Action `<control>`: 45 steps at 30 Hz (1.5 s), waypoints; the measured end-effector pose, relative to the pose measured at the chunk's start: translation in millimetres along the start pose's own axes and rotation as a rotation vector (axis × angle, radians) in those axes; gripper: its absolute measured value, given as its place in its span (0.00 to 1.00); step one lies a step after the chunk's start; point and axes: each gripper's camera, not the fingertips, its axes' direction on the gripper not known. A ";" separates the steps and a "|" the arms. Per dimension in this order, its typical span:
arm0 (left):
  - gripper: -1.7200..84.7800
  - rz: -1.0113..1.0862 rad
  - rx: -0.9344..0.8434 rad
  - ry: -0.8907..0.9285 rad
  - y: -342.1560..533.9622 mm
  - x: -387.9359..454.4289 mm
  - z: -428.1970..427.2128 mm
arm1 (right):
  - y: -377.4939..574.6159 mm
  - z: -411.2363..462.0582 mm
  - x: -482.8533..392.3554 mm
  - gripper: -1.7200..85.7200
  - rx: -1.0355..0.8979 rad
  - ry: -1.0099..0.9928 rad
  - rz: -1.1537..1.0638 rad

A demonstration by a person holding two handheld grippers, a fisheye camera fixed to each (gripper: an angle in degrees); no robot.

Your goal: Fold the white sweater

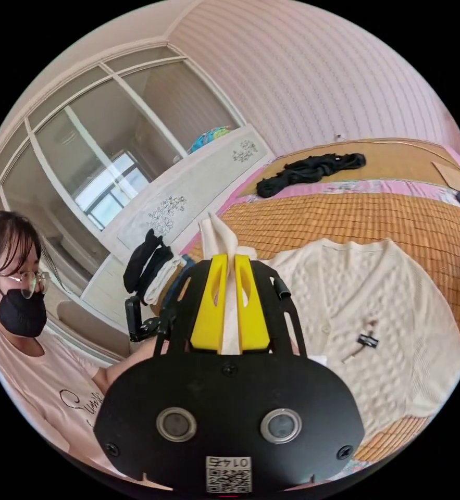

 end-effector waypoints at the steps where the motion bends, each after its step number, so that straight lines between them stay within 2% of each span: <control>1: 0.11 0.016 -0.049 -0.003 0.3 13.9 23.7 | 17.6 -26.7 34.2 0.05 -0.002 0.112 0.079; 4: 0.13 0.083 -0.222 -0.071 2.6 44.2 81.8 | 73.2 -68.3 122.2 0.07 -0.073 0.344 0.334; 6: 0.12 0.128 -0.287 -0.112 7.1 56.7 105.5 | 104.8 -85.7 159.4 0.09 -0.075 0.340 0.469; 8: 0.12 0.178 -0.261 -0.166 9.4 70.7 112.8 | 128.1 -101.7 183.0 0.12 -0.054 0.320 0.540; 12: 0.11 0.166 -0.294 -0.174 2.4 81.4 123.2 | 126.3 -111.4 192.2 0.15 -0.064 0.385 0.483; 17: 0.11 0.174 -0.320 -0.203 -6.0 101.1 142.6 | 114.4 -92.9 217.3 0.14 -0.279 0.537 0.394; 21: 0.10 0.192 -0.333 -0.217 -6.2 113.1 157.3 | 114.7 -122.6 224.2 0.04 -0.230 0.525 0.395; 28: 0.02 0.224 -0.281 -0.230 -12.6 147.0 167.4 | 106.2 -197.9 228.6 0.02 -0.116 0.401 0.318; 31: 0.01 0.231 -0.253 -0.200 -13.8 160.6 176.6 | 103.5 -217.1 239.7 0.02 -0.105 0.437 0.325; 34: 0.01 0.268 -0.354 -0.247 -8.7 169.7 204.7 | 115.7 -206.8 278.1 0.02 -0.249 0.505 0.424; 36: 0.01 0.273 -0.336 -0.247 -6.4 174.6 207.3 | 126.9 -205.0 293.4 0.02 -0.325 0.533 0.477; 40: 0.03 0.306 -0.354 -0.280 -9.1 196.8 199.1 | 156.7 -266.4 283.5 0.03 -0.143 0.540 0.463; 45: 0.05 0.361 -0.304 -0.164 -17.0 238.9 188.8 | 229.5 -356.8 293.7 0.10 0.076 0.657 0.553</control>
